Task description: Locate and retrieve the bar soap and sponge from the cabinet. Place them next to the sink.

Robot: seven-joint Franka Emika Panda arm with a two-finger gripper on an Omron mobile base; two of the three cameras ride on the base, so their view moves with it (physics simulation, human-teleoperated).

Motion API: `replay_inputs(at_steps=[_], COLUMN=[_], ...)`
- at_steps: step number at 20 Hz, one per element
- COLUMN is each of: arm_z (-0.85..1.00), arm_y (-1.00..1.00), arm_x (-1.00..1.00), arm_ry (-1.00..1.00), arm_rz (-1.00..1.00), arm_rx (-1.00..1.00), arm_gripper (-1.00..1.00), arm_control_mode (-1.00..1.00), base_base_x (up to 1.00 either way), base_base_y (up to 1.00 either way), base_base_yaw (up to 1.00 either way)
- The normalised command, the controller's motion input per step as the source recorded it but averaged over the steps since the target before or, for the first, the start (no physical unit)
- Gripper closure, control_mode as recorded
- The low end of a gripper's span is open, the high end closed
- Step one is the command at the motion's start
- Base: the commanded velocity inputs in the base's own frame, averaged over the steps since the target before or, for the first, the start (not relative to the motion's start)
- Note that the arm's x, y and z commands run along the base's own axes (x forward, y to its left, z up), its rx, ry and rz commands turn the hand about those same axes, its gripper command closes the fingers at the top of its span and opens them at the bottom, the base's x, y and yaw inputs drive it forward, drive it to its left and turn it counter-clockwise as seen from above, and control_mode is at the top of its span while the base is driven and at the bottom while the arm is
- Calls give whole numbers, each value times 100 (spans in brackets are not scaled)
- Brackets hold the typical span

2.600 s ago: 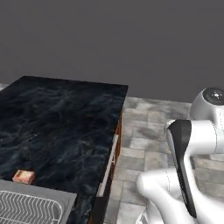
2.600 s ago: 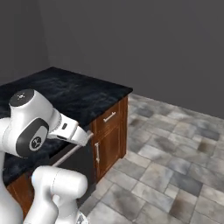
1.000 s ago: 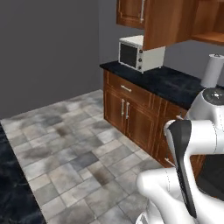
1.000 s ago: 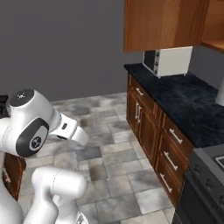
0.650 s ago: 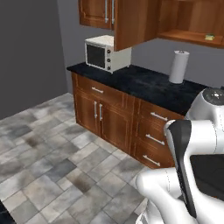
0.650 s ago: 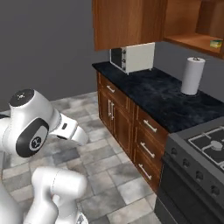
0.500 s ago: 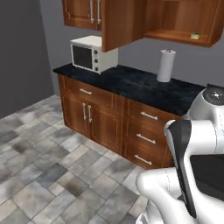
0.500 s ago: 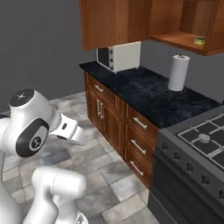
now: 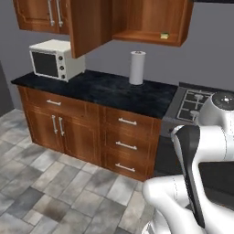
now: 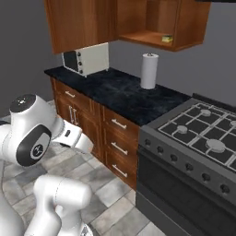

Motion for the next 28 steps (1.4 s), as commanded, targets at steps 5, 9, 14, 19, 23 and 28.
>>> replay_inputs(at_steps=[5,9,14,19,23,28], arm_z=[0,0,0,0,0,0], arm_y=[0,0,0,0,0,0], arm_x=[0,0,0,0,0,0], arm_ry=[0,0,0,0,0,0], arm_rz=[0,0,0,0,0,0], arm_rx=[0,0,0,0,0,0], arm_gripper=[-100,-100,-100,-100,-100,-100], arm_control_mode=[100,100,100,100,100,100], base_base_x=[21,41,62,73,45,35], base_base_y=[0,13,30,26,-11,-16], base_base_yaw=[-39,-26,-1,0,-8,-22])
